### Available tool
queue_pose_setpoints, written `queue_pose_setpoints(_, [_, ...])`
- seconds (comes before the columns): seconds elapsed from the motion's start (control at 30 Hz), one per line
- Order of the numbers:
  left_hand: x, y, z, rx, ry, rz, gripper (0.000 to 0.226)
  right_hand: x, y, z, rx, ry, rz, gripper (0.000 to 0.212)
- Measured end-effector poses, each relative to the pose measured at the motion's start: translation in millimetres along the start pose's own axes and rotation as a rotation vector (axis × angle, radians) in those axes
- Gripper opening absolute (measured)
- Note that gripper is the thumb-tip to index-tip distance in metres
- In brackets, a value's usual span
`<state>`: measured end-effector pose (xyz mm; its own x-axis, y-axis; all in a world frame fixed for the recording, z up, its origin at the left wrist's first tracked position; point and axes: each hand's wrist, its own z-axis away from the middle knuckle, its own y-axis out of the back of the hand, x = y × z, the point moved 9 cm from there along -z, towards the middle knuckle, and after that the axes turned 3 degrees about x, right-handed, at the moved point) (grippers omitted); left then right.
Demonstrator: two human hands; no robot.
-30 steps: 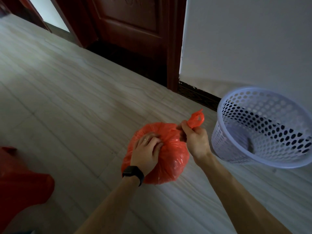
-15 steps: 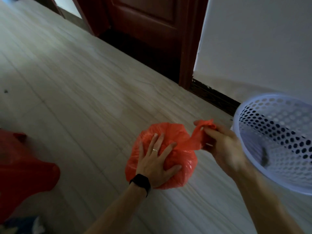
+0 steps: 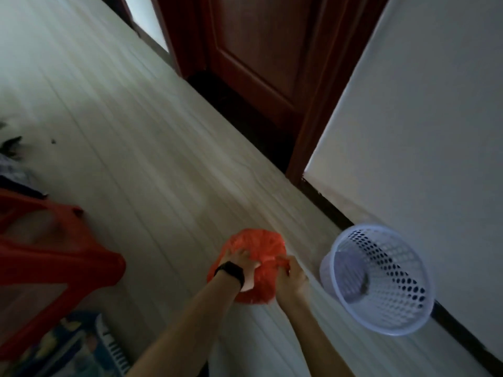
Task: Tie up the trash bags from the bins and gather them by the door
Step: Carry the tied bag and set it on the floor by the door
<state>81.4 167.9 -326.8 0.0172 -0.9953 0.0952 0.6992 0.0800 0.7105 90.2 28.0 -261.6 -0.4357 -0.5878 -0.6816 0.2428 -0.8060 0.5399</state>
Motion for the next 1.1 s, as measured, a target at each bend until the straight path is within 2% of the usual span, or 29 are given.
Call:
queue_pose_setpoints(0.2, [-61,95,111,-0.019,0.139,0.094,0.060,-139,11,45,-0.188,0.076,0.124,0.025])
queue_pose_setpoints(0.47, [-173,268,272,0.021,0.252,0.334,0.058,-421,66,131,-0.246,0.275,0.266,0.026])
queue_pose_setpoints(0.63, [-262,412,365,0.202,0.328,0.438,0.057,-612,105,185,-0.251,0.392,0.317,0.025])
queue_pose_setpoints(0.8, [-350,534,413,0.428,0.371,0.485,0.058,-765,110,202,-0.255,0.528,0.110,0.016])
queue_pose_setpoints(0.97, [-448,614,440,0.603,0.435,0.506,0.059,-894,65,194,-0.411,0.634,-0.102,0.015])
queue_pose_setpoints(1.1, [-542,665,459,0.723,0.577,0.508,0.057,-1002,3,170,-0.544,0.727,-0.148,0.016])
